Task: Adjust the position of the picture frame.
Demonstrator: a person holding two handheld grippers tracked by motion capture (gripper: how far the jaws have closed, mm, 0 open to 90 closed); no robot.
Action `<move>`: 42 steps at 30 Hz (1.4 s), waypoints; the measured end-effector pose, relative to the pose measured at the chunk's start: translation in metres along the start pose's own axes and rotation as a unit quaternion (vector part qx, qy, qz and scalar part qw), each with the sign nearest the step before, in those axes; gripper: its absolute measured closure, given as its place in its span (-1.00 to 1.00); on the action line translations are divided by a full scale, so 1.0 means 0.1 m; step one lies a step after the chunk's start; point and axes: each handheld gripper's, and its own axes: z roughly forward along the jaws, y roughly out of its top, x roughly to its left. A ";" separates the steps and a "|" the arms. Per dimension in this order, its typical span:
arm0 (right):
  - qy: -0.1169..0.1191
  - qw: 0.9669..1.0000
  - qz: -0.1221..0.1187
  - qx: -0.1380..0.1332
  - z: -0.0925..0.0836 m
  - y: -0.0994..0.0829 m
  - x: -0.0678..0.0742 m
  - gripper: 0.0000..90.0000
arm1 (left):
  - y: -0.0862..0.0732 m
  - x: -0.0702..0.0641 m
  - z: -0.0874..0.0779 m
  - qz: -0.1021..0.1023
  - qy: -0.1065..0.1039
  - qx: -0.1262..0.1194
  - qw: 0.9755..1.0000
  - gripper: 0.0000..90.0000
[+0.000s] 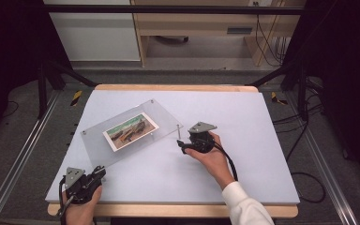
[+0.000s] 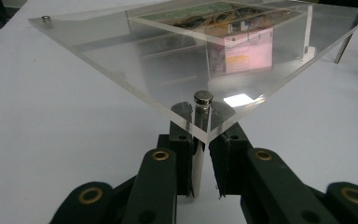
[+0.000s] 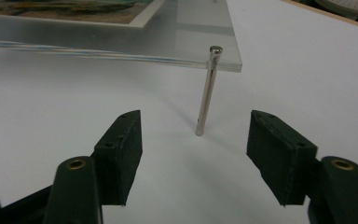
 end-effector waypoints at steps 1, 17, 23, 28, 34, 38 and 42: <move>-0.001 1.000 0.004 -0.001 0.03 0.00 -0.01 -0.09 | 0.00 0.01 -0.01 -0.002 -0.001 -0.001 1.000 0.76; -0.006 1.000 0.026 -0.011 0.44 0.09 -0.12 0.37 | 0.04 0.00 -0.03 0.001 -0.007 -0.006 1.000 0.83; 0.001 0.999 0.038 -0.024 0.50 0.14 -0.14 0.49 | 0.04 0.01 -0.03 -0.004 -0.013 -0.006 1.000 0.84; 0.006 0.998 0.043 -0.036 0.50 0.16 -0.17 0.56 | 0.04 0.00 -0.04 -0.006 -0.014 -0.007 1.000 0.84; 0.014 0.998 0.042 -0.046 0.49 0.16 -0.20 0.69 | 0.05 0.00 -0.04 -0.004 -0.012 -0.007 1.000 0.86; 0.020 0.998 0.040 -0.054 0.49 0.16 -0.20 0.80 | 0.05 0.00 -0.04 -0.004 -0.012 -0.009 1.000 0.86; 0.024 0.997 0.040 -0.057 0.50 0.16 -0.19 0.87 | 0.05 0.00 -0.04 -0.003 -0.012 -0.009 1.000 0.87</move>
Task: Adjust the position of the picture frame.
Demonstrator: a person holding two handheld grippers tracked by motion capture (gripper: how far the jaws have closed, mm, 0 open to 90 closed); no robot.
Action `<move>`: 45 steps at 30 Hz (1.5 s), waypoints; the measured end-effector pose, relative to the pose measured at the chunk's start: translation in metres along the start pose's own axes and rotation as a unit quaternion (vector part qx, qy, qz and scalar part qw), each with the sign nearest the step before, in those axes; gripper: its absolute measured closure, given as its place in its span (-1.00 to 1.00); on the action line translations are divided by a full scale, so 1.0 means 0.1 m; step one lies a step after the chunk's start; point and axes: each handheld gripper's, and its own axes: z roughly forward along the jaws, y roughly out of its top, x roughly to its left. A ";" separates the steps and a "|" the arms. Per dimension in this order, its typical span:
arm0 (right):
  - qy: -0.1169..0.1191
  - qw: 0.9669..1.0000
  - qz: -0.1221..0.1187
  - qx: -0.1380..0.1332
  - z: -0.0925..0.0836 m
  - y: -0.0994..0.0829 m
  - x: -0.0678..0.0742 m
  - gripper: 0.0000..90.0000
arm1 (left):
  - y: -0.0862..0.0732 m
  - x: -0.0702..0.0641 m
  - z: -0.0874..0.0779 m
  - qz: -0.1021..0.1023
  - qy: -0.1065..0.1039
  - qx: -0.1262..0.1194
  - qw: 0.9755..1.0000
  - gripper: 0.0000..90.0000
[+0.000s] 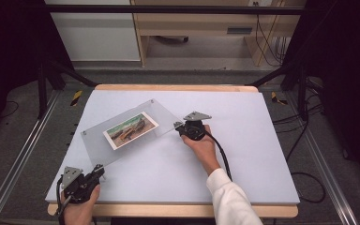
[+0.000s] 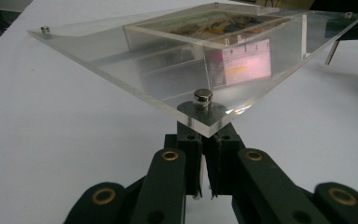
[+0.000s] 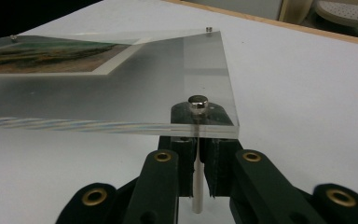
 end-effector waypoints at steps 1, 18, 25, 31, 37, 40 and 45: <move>0.001 1.000 -0.001 -0.001 0.00 0.00 0.00 0.88 | 0.00 0.00 0.00 0.000 0.000 0.000 1.000 0.87; 0.009 1.000 0.008 0.003 0.00 0.00 -0.02 0.89 | 0.02 0.00 0.03 -0.006 -0.001 -0.003 1.000 0.74; 0.013 1.000 0.014 0.001 0.00 0.01 -0.02 0.88 | 0.03 0.00 0.03 -0.010 0.003 -0.007 1.000 0.84; 0.014 1.000 0.017 0.001 0.00 0.04 -0.04 0.78 | 0.03 0.01 0.03 -0.010 0.005 -0.007 1.000 0.87; 0.017 1.000 0.024 0.003 -0.01 0.03 -0.06 0.70 | 0.03 0.01 0.03 -0.012 0.005 -0.005 1.000 0.87; 0.021 0.999 0.027 -0.001 0.00 0.03 -0.06 0.74 | 0.04 0.01 0.02 -0.012 0.003 -0.005 1.000 0.87; 0.022 1.000 0.017 -0.003 0.01 0.04 -0.04 0.85 | 0.04 0.01 0.02 -0.012 0.003 -0.005 1.000 0.87</move>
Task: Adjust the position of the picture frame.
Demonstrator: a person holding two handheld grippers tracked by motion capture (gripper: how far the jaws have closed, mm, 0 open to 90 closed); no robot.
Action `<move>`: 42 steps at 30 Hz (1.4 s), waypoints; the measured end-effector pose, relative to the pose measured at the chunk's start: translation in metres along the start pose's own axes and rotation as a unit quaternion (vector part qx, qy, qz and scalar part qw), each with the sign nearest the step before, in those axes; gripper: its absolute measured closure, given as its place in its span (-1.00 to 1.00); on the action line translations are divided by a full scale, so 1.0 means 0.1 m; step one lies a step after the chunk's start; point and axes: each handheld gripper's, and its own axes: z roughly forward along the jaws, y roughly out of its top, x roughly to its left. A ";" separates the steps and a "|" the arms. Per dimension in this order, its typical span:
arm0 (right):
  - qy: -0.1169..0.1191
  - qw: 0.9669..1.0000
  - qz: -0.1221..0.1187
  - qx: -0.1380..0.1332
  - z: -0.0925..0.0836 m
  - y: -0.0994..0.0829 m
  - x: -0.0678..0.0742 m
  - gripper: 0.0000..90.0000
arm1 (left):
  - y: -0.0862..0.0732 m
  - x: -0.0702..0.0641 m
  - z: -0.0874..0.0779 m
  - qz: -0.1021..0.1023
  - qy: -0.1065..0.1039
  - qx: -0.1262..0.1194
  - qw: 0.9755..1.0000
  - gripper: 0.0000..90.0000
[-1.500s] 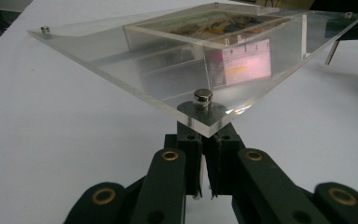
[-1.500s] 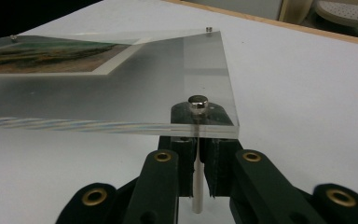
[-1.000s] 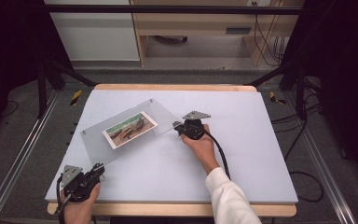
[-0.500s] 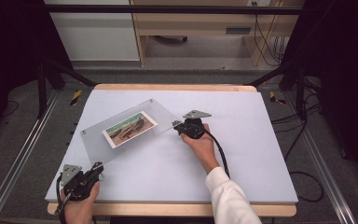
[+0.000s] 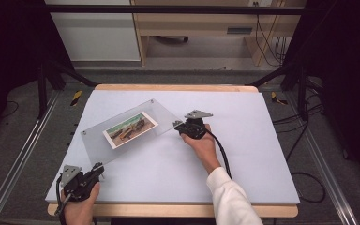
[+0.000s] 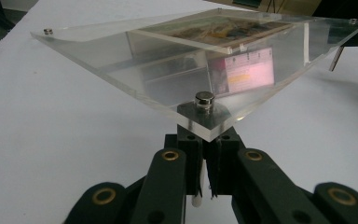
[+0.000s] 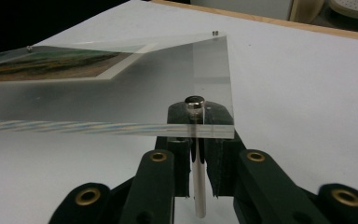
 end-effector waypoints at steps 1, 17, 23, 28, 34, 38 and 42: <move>0.000 1.000 -0.005 -0.001 0.00 0.00 0.00 0.87 | 0.00 0.00 0.00 0.001 0.000 0.000 1.000 0.87; -0.011 1.000 -0.011 -0.010 -0.05 0.14 0.06 0.90 | 0.14 0.04 -0.05 0.014 -0.007 -0.020 1.000 0.87; -0.015 1.000 -0.021 -0.013 -0.10 0.23 0.12 0.90 | 0.20 0.06 -0.10 0.019 -0.006 -0.036 0.999 0.85; -0.020 0.999 -0.025 -0.011 -0.15 0.28 0.12 0.90 | 0.21 0.03 -0.12 0.019 -0.013 -0.039 0.999 0.85; -0.022 0.999 -0.025 -0.003 -0.15 0.26 0.12 0.90 | 0.19 0.01 -0.10 0.018 -0.010 -0.031 0.999 0.85; -0.020 1.000 -0.023 -0.002 -0.15 0.25 0.12 0.90 | 0.19 0.02 -0.10 0.013 -0.012 -0.032 0.999 0.84; -0.020 1.000 -0.020 0.001 -0.15 0.25 0.12 0.90 | 0.19 0.01 -0.10 0.013 -0.012 -0.037 0.999 0.81</move>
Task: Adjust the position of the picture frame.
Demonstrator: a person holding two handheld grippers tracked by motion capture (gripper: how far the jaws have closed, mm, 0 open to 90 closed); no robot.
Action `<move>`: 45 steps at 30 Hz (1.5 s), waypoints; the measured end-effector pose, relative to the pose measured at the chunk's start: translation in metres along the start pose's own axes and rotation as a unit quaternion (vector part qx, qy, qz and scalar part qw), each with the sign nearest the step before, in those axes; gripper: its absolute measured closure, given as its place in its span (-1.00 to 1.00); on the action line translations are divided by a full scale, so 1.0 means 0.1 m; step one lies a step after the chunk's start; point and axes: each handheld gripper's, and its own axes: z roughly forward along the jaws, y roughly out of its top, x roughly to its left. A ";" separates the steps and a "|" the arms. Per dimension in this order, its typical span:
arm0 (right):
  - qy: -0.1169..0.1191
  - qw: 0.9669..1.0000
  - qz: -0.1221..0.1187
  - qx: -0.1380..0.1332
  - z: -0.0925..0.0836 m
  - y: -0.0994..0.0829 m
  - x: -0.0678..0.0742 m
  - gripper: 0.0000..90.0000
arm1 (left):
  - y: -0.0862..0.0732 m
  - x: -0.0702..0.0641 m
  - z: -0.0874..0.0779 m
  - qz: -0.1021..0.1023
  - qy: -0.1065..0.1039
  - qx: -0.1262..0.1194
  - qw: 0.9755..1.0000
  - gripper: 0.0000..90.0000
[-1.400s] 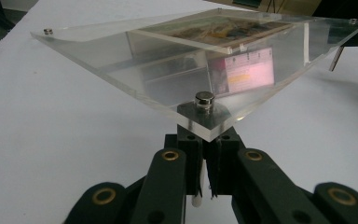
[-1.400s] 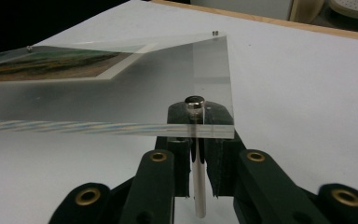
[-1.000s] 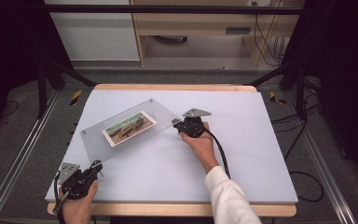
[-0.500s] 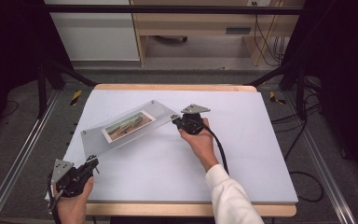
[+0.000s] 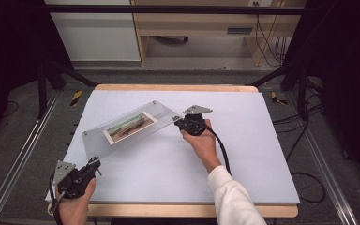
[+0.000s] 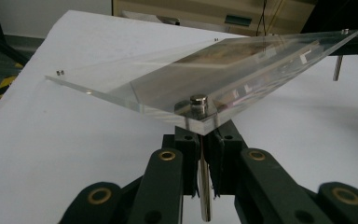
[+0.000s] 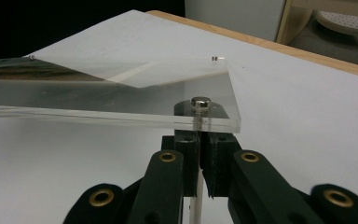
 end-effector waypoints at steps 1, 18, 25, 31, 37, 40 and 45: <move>0.001 1.000 0.000 -0.001 0.00 0.00 0.00 0.90 | 0.00 0.00 0.00 -0.002 0.000 -0.001 1.000 0.79; 0.017 1.000 0.011 -0.006 0.00 0.01 -0.03 0.90 | 0.01 0.03 -0.01 -0.008 -0.002 0.003 1.000 0.86; 0.007 1.000 0.004 -0.015 -0.06 0.07 -0.01 0.90 | 0.11 0.00 -0.03 0.007 -0.003 -0.010 1.000 0.85; -0.004 1.000 -0.001 -0.012 -0.19 0.11 -0.06 0.90 | 0.21 -0.07 0.00 0.014 -0.013 -0.016 1.000 0.83; -0.016 1.000 0.008 -0.023 -0.37 0.13 -0.14 0.90 | 0.36 -0.19 0.05 0.034 -0.024 -0.027 0.999 0.83; -0.025 0.999 0.009 -0.032 -0.48 0.16 -0.19 0.90 | 0.43 -0.25 0.09 0.041 -0.032 -0.031 0.998 0.83; -0.045 0.998 0.015 -0.040 -0.68 0.17 -0.26 0.90 | 0.53 -0.35 0.18 0.059 -0.045 -0.035 0.997 0.82</move>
